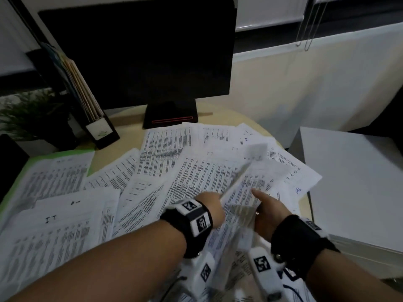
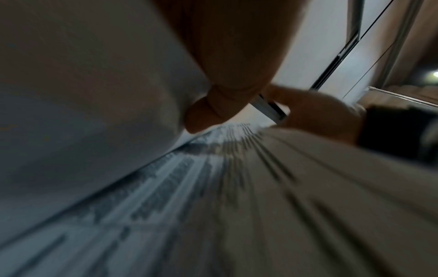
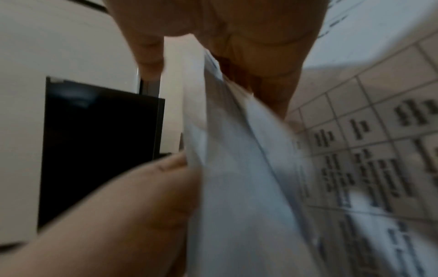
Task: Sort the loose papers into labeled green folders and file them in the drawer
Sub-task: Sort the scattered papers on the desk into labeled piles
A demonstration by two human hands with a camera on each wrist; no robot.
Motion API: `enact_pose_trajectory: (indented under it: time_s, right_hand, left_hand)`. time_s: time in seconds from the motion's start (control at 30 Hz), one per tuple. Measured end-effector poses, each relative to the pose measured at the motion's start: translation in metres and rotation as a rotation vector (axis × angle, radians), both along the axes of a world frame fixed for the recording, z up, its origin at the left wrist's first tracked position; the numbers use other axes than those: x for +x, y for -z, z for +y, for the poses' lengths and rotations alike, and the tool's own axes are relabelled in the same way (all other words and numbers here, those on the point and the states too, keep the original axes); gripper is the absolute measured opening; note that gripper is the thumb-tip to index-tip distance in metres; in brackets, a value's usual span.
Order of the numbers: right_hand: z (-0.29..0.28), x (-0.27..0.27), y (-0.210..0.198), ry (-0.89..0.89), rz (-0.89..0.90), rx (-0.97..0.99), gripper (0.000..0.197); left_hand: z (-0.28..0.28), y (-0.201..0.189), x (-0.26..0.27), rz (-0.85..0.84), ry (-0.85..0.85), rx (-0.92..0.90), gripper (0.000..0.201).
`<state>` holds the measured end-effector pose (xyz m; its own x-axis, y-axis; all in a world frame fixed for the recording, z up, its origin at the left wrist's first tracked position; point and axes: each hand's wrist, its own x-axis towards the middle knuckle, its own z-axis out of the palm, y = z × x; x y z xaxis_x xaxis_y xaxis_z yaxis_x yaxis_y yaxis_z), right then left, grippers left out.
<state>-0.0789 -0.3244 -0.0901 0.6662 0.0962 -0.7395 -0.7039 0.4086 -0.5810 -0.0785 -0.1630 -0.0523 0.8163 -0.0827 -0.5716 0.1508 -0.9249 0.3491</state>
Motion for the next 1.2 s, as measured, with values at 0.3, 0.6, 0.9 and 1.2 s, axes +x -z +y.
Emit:
enact_pose_trajectory:
  time_s: [0.3, 0.6, 0.9, 1.2]
  right_hand:
    - [-0.012, 0.001, 0.005, -0.278, -0.137, -0.892, 0.024]
    - [-0.080, 0.024, -0.003, -0.051, 0.004, -0.870, 0.021]
    - [-0.058, 0.026, 0.002, -0.339, -0.056, -1.009, 0.024]
    - [-0.048, 0.014, -0.002, -0.560, -0.296, -1.018, 0.034]
  left_hand:
    - [-0.015, 0.012, -0.026, 0.072, 0.123, -0.345, 0.059]
    - [0.063, 0.032, 0.016, -0.077, -0.069, 0.270, 0.072]
    - [0.040, 0.040, 0.019, -0.344, -0.103, 0.208, 0.055]
    - [0.072, 0.025, 0.035, -0.474, -0.289, 0.025, 0.065]
